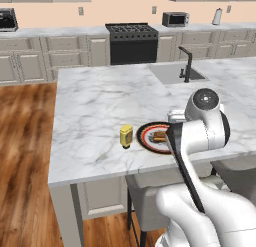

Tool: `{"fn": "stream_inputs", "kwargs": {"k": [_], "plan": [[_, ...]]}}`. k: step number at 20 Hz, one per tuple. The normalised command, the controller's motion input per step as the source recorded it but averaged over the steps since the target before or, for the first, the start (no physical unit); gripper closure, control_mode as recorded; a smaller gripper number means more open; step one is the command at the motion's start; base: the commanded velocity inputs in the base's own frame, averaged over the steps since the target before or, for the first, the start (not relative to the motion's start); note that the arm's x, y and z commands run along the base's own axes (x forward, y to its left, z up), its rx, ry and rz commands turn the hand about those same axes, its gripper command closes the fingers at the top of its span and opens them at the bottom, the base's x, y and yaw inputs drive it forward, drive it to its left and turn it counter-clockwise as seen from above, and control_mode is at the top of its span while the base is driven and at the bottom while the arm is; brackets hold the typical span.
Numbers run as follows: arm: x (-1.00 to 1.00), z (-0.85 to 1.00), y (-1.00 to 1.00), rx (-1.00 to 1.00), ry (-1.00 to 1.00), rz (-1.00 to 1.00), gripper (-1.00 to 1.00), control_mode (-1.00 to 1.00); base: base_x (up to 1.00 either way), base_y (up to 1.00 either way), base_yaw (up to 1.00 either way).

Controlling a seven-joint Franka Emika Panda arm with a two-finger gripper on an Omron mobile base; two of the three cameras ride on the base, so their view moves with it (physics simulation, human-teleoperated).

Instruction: Move the hot dog bun to the plate on the dining table and place the condiment next to that plate. Then navigate to the fridge and take the sausage and place it on the plate as well.

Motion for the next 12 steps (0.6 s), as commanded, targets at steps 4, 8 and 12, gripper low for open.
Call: {"fn": "stream_inputs", "kwargs": {"k": [4,8,12], "plan": [[-0.05,-0.02,0.0,0.0,0.0,0.0,-1.0,1.0,-0.35,-0.1,-0.11],[0.0,0.0,0.0,0.0,0.0,0.0,-1.0,1.0,-0.66,-0.28,-0.53],[0.0,0.0,0.0,0.0,0.0,0.0,-1.0,1.0,-0.35,-0.39,-0.65]]}}
